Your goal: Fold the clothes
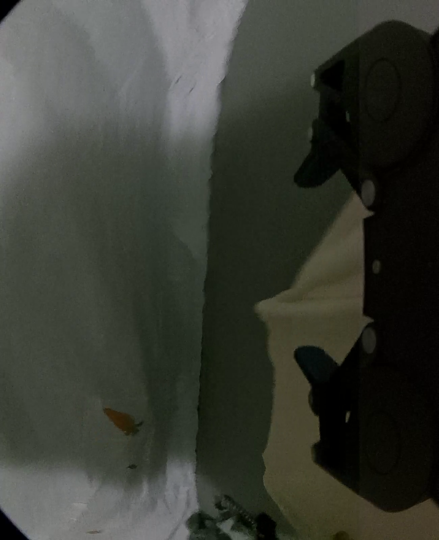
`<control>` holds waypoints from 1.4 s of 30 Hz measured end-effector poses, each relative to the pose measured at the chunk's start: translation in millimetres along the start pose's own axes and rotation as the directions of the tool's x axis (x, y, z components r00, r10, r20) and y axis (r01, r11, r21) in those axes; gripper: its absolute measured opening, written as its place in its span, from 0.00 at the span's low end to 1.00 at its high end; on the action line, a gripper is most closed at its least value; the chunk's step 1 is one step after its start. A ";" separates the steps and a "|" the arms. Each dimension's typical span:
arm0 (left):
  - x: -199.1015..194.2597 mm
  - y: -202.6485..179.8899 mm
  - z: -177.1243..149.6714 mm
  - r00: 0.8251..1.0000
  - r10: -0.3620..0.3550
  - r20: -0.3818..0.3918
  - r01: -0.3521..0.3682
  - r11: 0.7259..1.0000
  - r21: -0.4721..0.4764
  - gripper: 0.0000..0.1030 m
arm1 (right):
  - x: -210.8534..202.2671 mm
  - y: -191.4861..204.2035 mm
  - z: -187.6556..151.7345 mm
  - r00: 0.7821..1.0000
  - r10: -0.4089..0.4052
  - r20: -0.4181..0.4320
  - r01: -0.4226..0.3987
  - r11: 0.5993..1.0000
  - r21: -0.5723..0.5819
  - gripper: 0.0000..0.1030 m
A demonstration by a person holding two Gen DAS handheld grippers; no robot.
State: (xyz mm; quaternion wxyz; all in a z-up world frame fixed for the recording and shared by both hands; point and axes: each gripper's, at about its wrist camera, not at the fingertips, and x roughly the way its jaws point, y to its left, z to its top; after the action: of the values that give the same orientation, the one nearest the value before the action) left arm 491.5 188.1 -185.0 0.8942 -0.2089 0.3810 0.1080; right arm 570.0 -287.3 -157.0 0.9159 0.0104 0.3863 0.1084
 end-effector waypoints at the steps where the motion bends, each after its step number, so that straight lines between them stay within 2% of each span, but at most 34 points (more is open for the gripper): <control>1: -14.1 4.2 -8.6 1.000 0.023 0.001 -0.023 1.000 -0.011 0.52 | -12.9 -2.6 -9.8 1.000 -0.002 -0.009 0.002 1.000 0.026 1.00; 4: -56.1 20.5 -45.0 0.995 0.098 -0.011 -0.098 0.993 -0.064 0.57 | -49.6 -4.8 -51.8 0.998 0.007 -0.056 -0.002 0.996 0.090 1.00; 9: -127.5 60.7 -115.8 0.993 0.100 -0.063 -0.112 0.967 -0.229 0.67 | -106.8 14.7 -143.6 0.992 0.023 -0.124 -0.008 0.993 0.119 1.00; 14: -171.7 84.8 -169.7 0.981 0.153 -0.120 -0.173 0.969 -0.176 0.74 | -139.3 42.3 -208.5 0.991 0.027 -0.130 -0.011 0.992 0.122 1.00; 17: -178.9 104.8 -190.5 0.969 0.177 -0.172 -0.206 0.965 -0.165 0.77 | -147.3 52.4 -225.0 0.996 -0.025 -0.080 0.033 0.995 0.091 1.00; 19: -178.4 118.2 -198.3 0.970 0.151 -0.191 -0.183 0.970 -0.158 0.77 | -151.1 58.2 -234.8 0.997 -0.059 -0.053 0.063 0.995 0.080 1.00; 21: -181.0 125.4 -197.0 0.977 0.118 -0.176 -0.147 0.976 -0.159 0.75 | -151.2 68.1 -241.4 0.994 -0.103 -0.024 0.104 0.993 0.054 1.00; 22: -182.9 128.3 -195.2 0.981 0.102 -0.166 -0.129 0.978 -0.161 0.66 | -152.9 71.5 -244.8 0.992 -0.126 -0.014 0.126 0.991 0.039 1.00; 23: -184.8 131.3 -193.4 0.984 0.087 -0.155 -0.112 0.980 -0.163 0.53 | -153.1 74.9 -247.7 0.989 -0.146 0.002 0.146 0.988 0.052 1.00; 24: -186.6 134.2 -191.6 0.987 0.071 -0.145 -0.095 0.982 -0.164 0.22 | -152.8 77.0 -249.4 0.987 -0.162 0.012 0.161 0.984 0.069 1.00; 25: -188.5 137.2 -189.8 0.989 0.055 -0.135 -0.078 0.983 -0.166 0.06 | -152.4 79.0 -251.0 0.984 -0.179 0.022 0.176 0.981 0.087 1.00; 28: -194.2 146.0 -184.5 0.995 0.008 -0.103 -0.025 0.985 -0.169 0.05 | -153.3 79.7 -249.6 0.982 -0.191 0.009 0.189 0.977 0.100 1.00; 30: -212.0 160.8 -169.4 0.999 0.002 -0.050 -0.012 0.980 -0.196 0.04 | -153.9 80.1 -248.7 0.980 -0.198 0.000 0.197 0.974 0.108 1.00; 33: -246.6 197.5 -138.5 0.997 0.047 0.064 -0.028 0.962 -0.272 0.04 | -155.0 81.3 -248.6 0.978 -0.209 -0.013 0.209 0.970 0.121 1.00; 36: -270.5 242.7 -112.8 0.977 0.144 0.155 -0.073 0.916 -0.394 0.06 | -158.5 84.7 -252.6 0.976 -0.217 -0.028 0.218 0.966 0.135 1.00; 39: -276.3 266.6 -103.4 0.963 0.230 0.141 -0.140 0.873 -0.468 0.06 | -164.0 88.0 -256.0 0.977 -0.207 -0.060 0.213 0.968 0.131 1.00; 41: -280.0 266.7 -107.2 0.967 0.222 0.126 -0.140 0.874 -0.465 0.09 | -168.5 86.6 -257.1 0.978 -0.188 -0.090 0.198 0.972 0.123 1.00; 42: -280.4 261.0 -113.8 0.973 0.195 0.120 -0.121 0.884 -0.452 0.14 | -171.6 85.2 -257.9 0.978 -0.179 -0.107 0.191 0.974 0.122 1.00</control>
State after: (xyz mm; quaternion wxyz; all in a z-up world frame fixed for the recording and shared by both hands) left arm 134.8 358.9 -128.1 0.8396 -0.3646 0.2883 0.2809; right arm 254.3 -256.2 -208.1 0.8999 0.0297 0.4350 -0.0030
